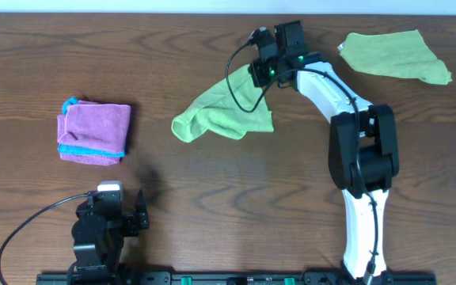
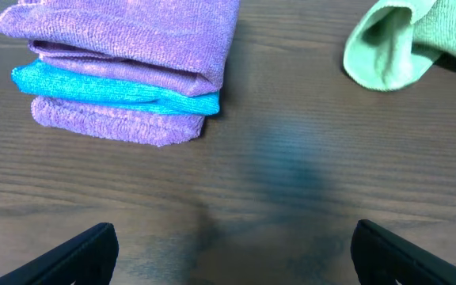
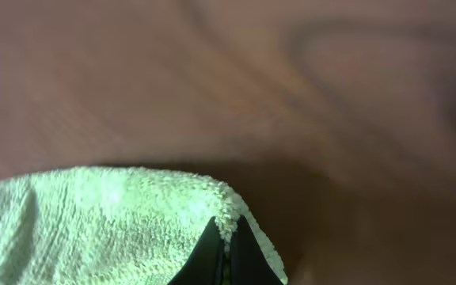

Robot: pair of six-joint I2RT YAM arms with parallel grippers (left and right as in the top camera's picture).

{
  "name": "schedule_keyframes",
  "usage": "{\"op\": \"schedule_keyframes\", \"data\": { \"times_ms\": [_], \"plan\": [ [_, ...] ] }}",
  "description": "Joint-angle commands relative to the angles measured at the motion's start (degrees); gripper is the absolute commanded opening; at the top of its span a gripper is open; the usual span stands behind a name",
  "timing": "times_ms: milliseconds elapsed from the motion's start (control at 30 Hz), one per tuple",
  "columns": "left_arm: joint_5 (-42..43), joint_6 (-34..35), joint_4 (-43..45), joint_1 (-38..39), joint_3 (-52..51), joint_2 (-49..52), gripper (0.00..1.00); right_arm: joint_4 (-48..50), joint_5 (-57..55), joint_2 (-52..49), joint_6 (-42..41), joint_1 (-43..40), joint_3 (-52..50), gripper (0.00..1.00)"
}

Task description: Fold the cloth

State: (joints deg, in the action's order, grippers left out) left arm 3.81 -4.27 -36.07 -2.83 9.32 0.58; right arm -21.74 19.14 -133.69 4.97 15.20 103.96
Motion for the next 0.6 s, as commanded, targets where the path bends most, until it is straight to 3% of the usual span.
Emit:
{"op": "schedule_keyframes", "data": {
  "times_ms": [0,567],
  "plan": [
    [-0.8,0.5,-0.2,0.2,-0.3,-0.4,0.95,0.8,-7.6,-0.9,-1.7,-0.8,3.8,0.01],
    [-0.8,0.5,-0.2,0.2,-0.3,-0.4,0.95,9.1,-19.1,-0.9,-1.7,-1.8,6.6,0.03]
  ]
}}
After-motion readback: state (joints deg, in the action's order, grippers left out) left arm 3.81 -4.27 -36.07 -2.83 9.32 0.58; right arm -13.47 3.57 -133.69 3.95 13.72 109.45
